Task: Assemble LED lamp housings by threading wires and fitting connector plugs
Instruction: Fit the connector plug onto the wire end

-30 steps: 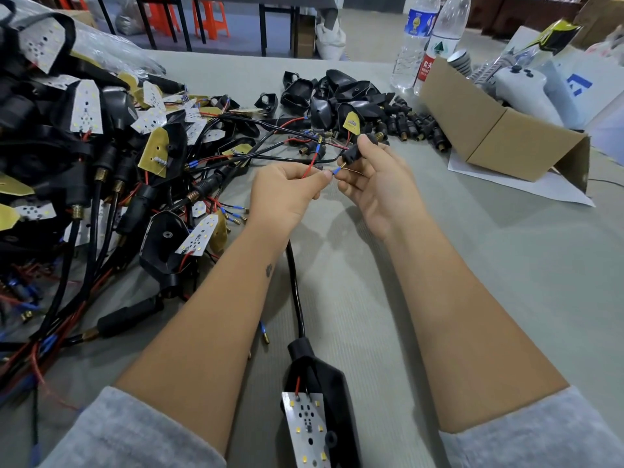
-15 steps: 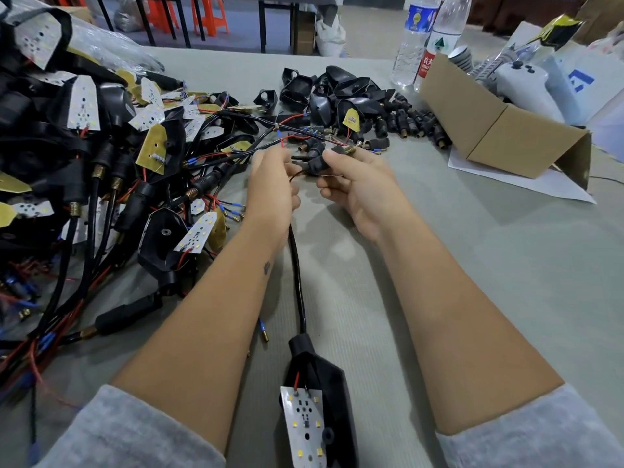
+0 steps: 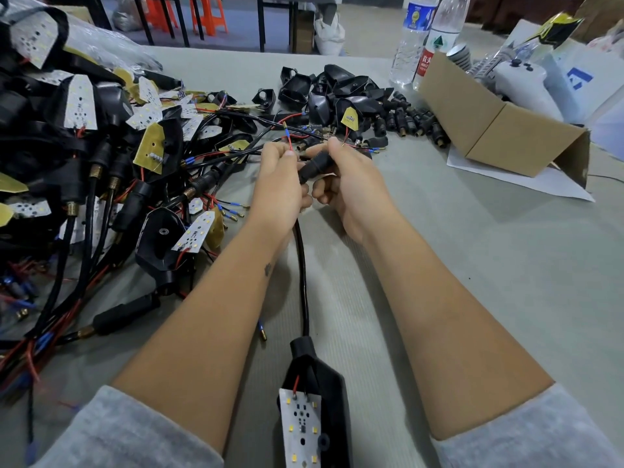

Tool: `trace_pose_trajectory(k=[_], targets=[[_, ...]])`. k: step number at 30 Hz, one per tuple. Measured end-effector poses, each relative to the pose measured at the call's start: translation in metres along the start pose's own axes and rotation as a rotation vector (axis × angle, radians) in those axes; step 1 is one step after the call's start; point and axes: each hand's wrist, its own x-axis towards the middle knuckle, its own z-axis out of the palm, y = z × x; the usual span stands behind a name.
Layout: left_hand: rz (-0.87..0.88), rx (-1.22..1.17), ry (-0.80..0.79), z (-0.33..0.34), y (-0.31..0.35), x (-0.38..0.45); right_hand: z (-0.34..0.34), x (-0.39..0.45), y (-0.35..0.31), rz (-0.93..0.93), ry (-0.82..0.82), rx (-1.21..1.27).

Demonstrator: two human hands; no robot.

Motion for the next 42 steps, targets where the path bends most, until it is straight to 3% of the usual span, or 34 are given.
trace_pose_trajectory(k=[3, 8, 20, 31, 42], targets=[[0.046, 0.037, 0.135, -0.001, 0.001, 0.001, -0.002, 0.002, 0.0, 0.005, 0.088, 0.064], [0.041, -0.24, 0.217, -0.011, 0.008, 0.004, -0.012, 0.004, 0.0, 0.045, 0.143, 0.243], [0.312, 0.445, -0.01, -0.013, -0.002, -0.003, -0.018, 0.003, -0.003, 0.079, 0.193, 0.506], [0.391, 0.552, -0.033, -0.014, 0.001, -0.006, -0.018, 0.003, -0.005, 0.084, 0.207, 0.525], [0.307, 0.534, -0.012, -0.014, -0.001, -0.002, -0.019, 0.003, -0.004, 0.042, 0.2, 0.504]])
